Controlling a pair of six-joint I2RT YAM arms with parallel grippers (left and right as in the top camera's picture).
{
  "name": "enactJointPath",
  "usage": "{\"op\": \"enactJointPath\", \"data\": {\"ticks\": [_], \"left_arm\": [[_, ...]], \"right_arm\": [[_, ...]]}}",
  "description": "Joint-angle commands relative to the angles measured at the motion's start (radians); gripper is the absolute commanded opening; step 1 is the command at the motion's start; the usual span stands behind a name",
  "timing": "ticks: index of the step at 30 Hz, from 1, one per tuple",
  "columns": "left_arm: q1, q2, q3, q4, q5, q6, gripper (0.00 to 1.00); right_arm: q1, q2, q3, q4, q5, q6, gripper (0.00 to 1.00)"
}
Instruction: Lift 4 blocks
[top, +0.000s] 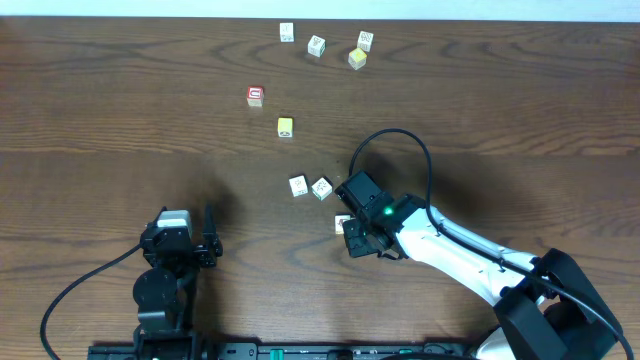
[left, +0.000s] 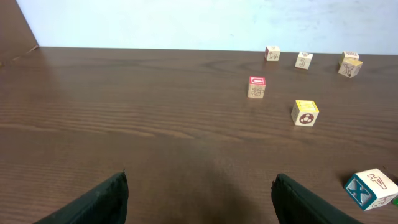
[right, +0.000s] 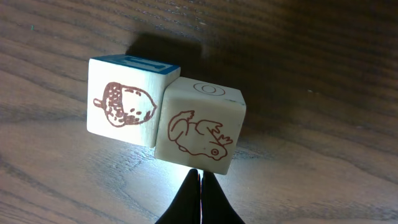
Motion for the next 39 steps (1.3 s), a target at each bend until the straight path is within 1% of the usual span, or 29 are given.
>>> {"op": "enactJointPath", "data": {"ticks": [1, 17, 26, 27, 32, 36, 37, 38, 39], "left_arm": [[0.007, -0.001, -0.016, -0.037, -0.005, -0.001, 0.74], [0.007, -0.001, -0.016, -0.037, -0.005, -0.001, 0.74], [0.007, -0.001, -0.016, -0.037, -0.005, -0.001, 0.74], [0.007, -0.001, -0.016, -0.037, -0.005, -0.001, 0.74], [0.007, -0.001, -0.016, -0.037, -0.005, -0.001, 0.74], [0.007, -0.001, -0.016, -0.036, -0.005, 0.000, 0.74], [0.007, -0.001, -0.016, -0.014, -0.026, 0.042, 0.74], [0.007, -0.001, -0.016, 0.024, -0.065, 0.109, 0.74], [0.007, -0.001, -0.016, 0.059, -0.093, 0.168, 0.74]], "right_arm": [[0.007, 0.005, -0.001, 0.008, 0.018, 0.012, 0.01], [0.007, 0.005, -0.001, 0.024, 0.011, 0.007, 0.01], [0.007, 0.005, -0.001, -0.085, 0.036, 0.008, 0.01], [0.007, 0.005, -0.001, -0.105, 0.054, 0.020, 0.01], [0.007, 0.005, 0.003, -0.217, 0.214, 0.166, 0.01], [0.000, -0.012, 0.055, -0.257, 0.286, 0.188, 0.01], [-0.004, -0.018, 0.079, -0.260, 0.302, 0.177, 0.06], [-0.009, -0.024, 0.108, -0.261, 0.315, 0.154, 0.23], [-0.014, -0.029, 0.147, -0.261, 0.331, 0.116, 0.33]]}}
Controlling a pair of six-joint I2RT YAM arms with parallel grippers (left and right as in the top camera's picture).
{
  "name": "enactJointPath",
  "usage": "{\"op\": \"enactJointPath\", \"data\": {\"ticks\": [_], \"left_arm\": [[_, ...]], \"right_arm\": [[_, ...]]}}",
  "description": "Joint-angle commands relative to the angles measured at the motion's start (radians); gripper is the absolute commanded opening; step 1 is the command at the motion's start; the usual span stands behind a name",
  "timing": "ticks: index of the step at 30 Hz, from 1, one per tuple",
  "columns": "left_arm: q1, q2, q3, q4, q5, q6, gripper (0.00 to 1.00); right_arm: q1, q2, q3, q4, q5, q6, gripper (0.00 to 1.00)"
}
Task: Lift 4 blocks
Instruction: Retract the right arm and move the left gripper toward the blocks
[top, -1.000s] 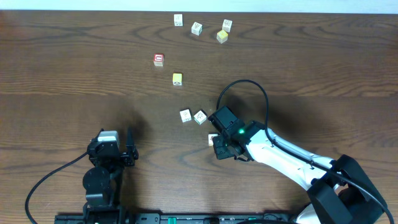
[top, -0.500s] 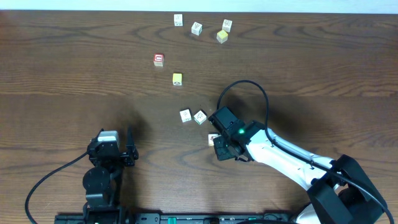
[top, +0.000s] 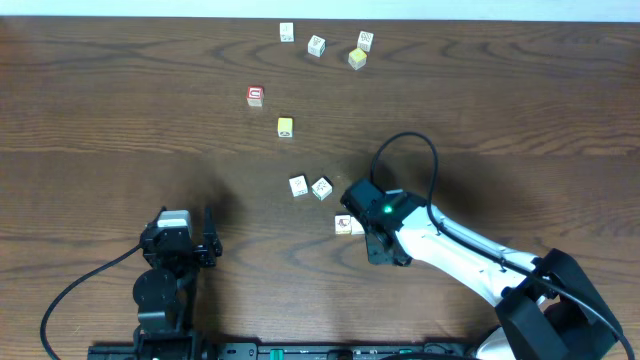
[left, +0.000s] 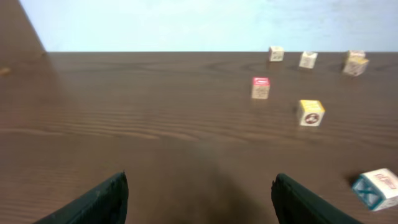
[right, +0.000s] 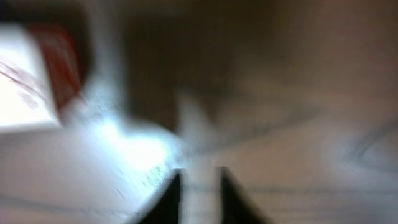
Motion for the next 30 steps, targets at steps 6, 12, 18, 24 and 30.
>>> {"op": "enactJointPath", "data": {"ticks": [6, 12, 18, 24, 30], "left_arm": [[0.010, -0.001, -0.016, 0.054, -0.081, 0.161, 0.74], [0.010, -0.001, -0.005, 0.206, 0.130, 0.124, 0.74], [0.010, 0.018, 0.112, 0.091, 0.239, 0.021, 0.74], [0.009, 0.237, 0.357, -0.058, 0.244, -0.043, 0.74], [0.004, 0.548, 0.573, -0.093, 0.424, -0.042, 0.74]], "right_arm": [[-0.048, -0.040, 0.335, 0.020, 0.127, -0.151, 0.91], [-0.103, -0.045, 0.533, 0.037, 0.127, -0.285, 0.99], [-0.214, -0.116, 0.724, -0.127, 0.130, -0.381, 0.98], [-0.401, -0.297, 0.756, -0.230, 0.100, -0.386, 0.99], [-0.526, -0.415, 0.756, -0.338, 0.026, -0.386, 0.99]]}}
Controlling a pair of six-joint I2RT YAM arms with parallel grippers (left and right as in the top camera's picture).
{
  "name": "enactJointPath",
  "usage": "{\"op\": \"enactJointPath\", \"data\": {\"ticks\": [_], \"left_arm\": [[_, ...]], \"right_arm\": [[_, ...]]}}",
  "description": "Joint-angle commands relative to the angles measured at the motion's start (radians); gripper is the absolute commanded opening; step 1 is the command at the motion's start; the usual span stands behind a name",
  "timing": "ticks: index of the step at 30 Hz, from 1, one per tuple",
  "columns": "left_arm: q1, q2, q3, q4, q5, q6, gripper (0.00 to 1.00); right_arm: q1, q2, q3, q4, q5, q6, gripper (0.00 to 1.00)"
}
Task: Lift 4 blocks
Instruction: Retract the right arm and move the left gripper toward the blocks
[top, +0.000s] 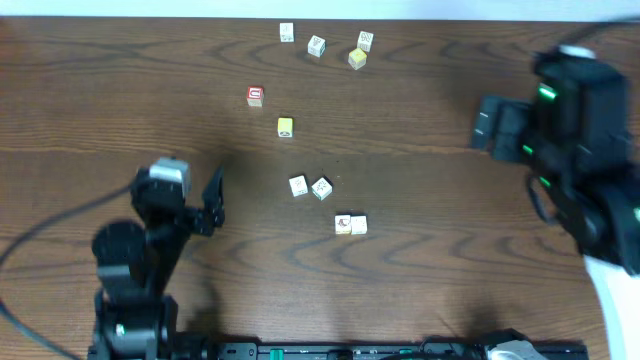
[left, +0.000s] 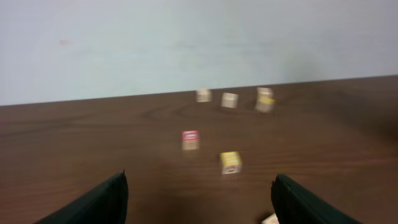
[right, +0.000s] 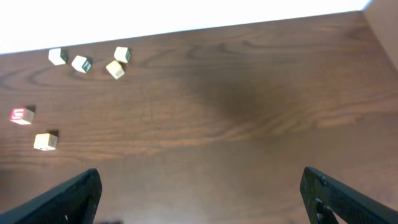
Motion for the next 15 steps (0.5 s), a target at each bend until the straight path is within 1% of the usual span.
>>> {"op": "enactJointPath", "data": {"ticks": [1, 4, 6, 8, 11, 15], "left_arm": [[0.001, 0.115, 0.061, 0.003, 0.103, -0.032, 0.74], [0.000, 0.196, 0.061, 0.109, 0.180, -0.127, 0.74], [0.000, 0.245, 0.062, 0.172, 0.235, -0.135, 0.74], [-0.004, 0.313, 0.070, 0.206, 0.230, -0.139, 0.74], [-0.030, 0.449, 0.124, 0.174, 0.208, -0.147, 0.74], [-0.108, 0.660, 0.262, 0.066, 0.193, -0.142, 0.74]], "right_arm": [[-0.041, -0.018, 0.005, -0.054, -0.045, -0.020, 0.99], [-0.061, -0.021, 0.005, -0.121, -0.045, -0.020, 0.99], [-0.061, -0.018, -0.001, -0.143, -0.043, -0.023, 0.99], [-0.061, -0.016, -0.014, -0.138, -0.040, -0.032, 0.99], [-0.068, -0.013, -0.045, -0.085, -0.040, -0.039, 0.99], [-0.111, -0.013, -0.106, -0.021, -0.041, -0.039, 0.99]]}}
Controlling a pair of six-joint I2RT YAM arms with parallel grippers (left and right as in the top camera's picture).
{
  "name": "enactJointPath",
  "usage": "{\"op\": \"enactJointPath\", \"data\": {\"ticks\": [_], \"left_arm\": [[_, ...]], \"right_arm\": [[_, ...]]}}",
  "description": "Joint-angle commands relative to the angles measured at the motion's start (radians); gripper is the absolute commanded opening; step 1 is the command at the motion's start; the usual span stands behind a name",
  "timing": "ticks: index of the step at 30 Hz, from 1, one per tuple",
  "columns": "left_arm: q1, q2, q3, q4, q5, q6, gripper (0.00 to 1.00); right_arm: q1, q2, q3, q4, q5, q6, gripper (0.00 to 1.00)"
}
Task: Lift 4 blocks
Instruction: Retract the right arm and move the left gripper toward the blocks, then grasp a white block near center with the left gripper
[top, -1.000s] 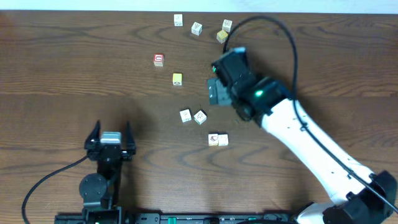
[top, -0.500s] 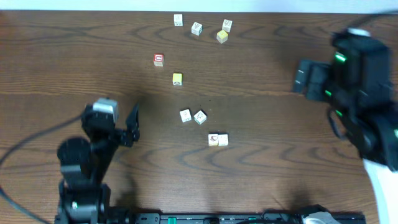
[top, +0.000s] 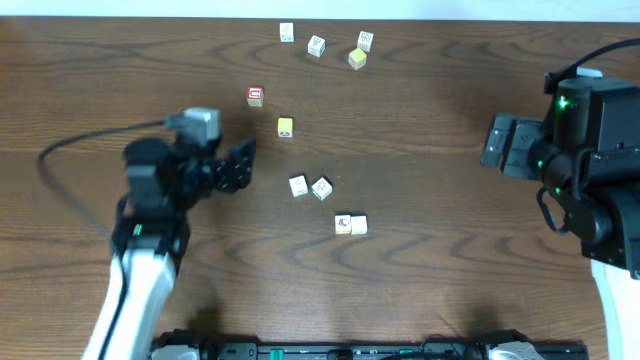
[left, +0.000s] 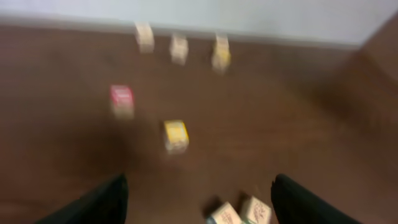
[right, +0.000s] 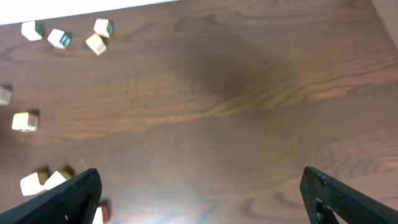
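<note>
Ten small picture blocks lie on the dark wooden table (top: 450, 270). Four sit at the far edge, among them a white one (top: 316, 45) and a yellow one (top: 357, 58). A red block (top: 255, 96) and a yellow block (top: 285, 126) lie nearer. One pair (top: 298, 185) sits mid-table and another pair (top: 350, 225) lies nearer the front. My left gripper (top: 243, 165) hovers open just left of the mid-table pair (left: 239, 211); its view is blurred. My right gripper (top: 502, 145) hangs open, high over the right side, holding nothing (right: 202, 199).
The far table edge meets a pale wall (left: 280, 15). The left arm's black cable (top: 90, 135) loops over the table's left part. The right arm's body (top: 600, 190) covers the table's right edge.
My left gripper has moved from the front left toward the middle, and its camera now looks down at the blocks. The right gripper stays high at the right. No block has moved.
At first my right gripper was shut, low against the front pair of blocks. Then it stood slightly apart beside them. Later it was raised, open and empty at the right, with that pair on the table. The left gripper, resting open at the front left, has risen and moved toward mid-table.
</note>
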Motion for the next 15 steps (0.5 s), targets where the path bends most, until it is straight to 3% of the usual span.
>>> {"op": "enactJointPath", "data": {"ticks": [1, 2, 4, 10, 11, 13, 15], "left_arm": [[-0.064, 0.135, 0.131, -0.067, -0.013, -0.006, 0.74], [-0.090, 0.177, 0.167, -0.109, -0.048, 0.004, 0.74], [-0.138, 0.238, 0.217, -0.182, -0.100, 0.041, 0.84], [-0.322, 0.290, 0.247, -0.314, -0.212, 0.113, 0.84], [-0.346, 0.290, 0.247, -0.322, -0.216, 0.112, 0.81], [-0.389, 0.293, 0.246, -0.322, -0.235, 0.070, 0.49], [-0.418, 0.298, 0.246, -0.338, -0.346, -0.043, 0.46]], "right_arm": [[-0.056, 0.003, -0.052, 0.013, 0.001, -0.016, 0.99], [-0.079, 0.003, -0.066, 0.013, 0.000, -0.016, 0.99], [-0.127, 0.003, -0.090, 0.013, -0.009, -0.016, 0.99], [-0.286, 0.003, -0.155, 0.037, -0.193, -0.085, 0.99], [-0.304, 0.003, -0.166, 0.042, -0.223, -0.097, 0.98], [-0.329, 0.003, -0.196, 0.056, -0.251, -0.103, 0.97], [-0.331, 0.003, -0.222, 0.065, -0.254, -0.102, 0.96]]}}
